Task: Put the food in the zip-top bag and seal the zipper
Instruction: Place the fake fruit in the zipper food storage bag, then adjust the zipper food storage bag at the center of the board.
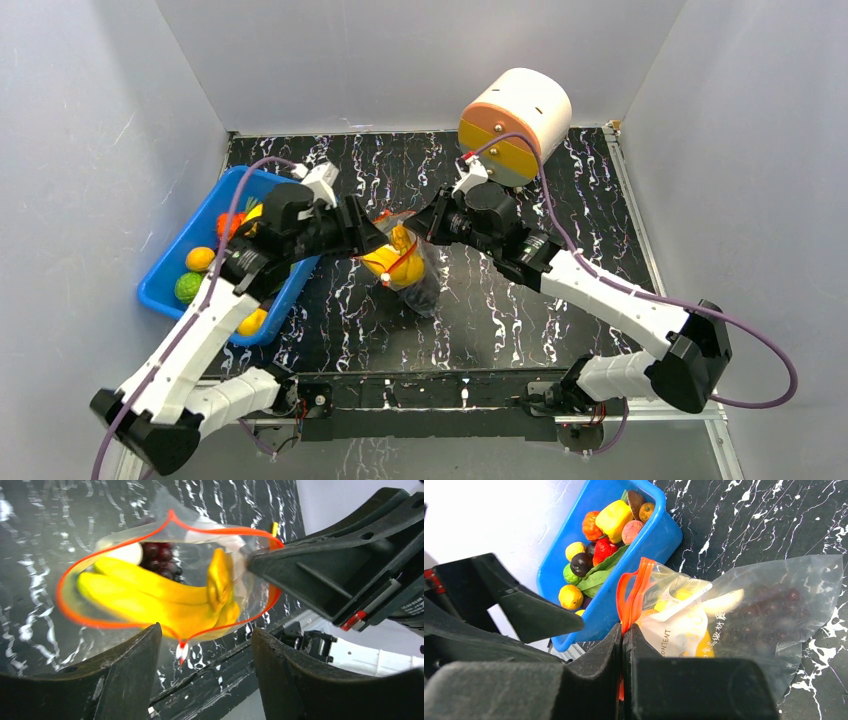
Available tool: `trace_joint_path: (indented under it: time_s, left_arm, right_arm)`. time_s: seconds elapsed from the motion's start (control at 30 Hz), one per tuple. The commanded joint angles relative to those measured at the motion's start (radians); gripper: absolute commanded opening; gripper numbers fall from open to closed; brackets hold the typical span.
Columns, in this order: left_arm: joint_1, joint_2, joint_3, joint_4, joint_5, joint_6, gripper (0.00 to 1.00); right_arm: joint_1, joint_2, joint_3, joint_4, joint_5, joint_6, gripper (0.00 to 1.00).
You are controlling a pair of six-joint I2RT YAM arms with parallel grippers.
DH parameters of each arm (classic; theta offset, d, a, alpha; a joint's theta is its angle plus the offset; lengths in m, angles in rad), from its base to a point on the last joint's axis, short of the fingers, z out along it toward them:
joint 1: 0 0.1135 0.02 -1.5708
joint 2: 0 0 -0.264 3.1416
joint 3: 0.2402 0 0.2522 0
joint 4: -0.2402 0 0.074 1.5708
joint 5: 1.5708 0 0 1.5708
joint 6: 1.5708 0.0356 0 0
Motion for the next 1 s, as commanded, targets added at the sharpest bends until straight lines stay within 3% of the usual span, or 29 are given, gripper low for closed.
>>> trace_joint_path:
  time_s: [0.0,0.2,0.57,0.7,0.83,0.97]
  left_arm:
    - [-0.005,-0.078,0.022,-0.192,-0.221,0.014,0.66]
    - [-0.005,-0.031,0.035,-0.275,-0.406,0.068,0.63]
    - [-0.004,0.047,-0.066,-0.014,-0.324,0.135,0.66]
    - [-0.004,0.106,-0.092,0.014,-0.333,0.15,0.6]
    - [-0.004,0.111,-0.1,0.022,-0.32,0.17,0.36]
    - [-0.003,0.062,-0.106,0.072,-0.223,0.18,0.08]
  right_arm:
    - [-0.005,-0.085,0.013,0.112,0.02,0.003,0.0]
    - [-0.005,-0.105,-0.002,0.125,0.016,0.014,0.0]
    - [-0.005,-0.135,-0.061,0.196,-0.056,0.052,0.0]
    - [-0.005,-0.149,-0.08,0.193,-0.057,0.082,0.0]
    - [-0.005,-0.14,-0.072,0.145,-0.051,0.068,0.0]
    - [-0.005,-0.154,-0.11,0.207,-0.052,0.093,0.0]
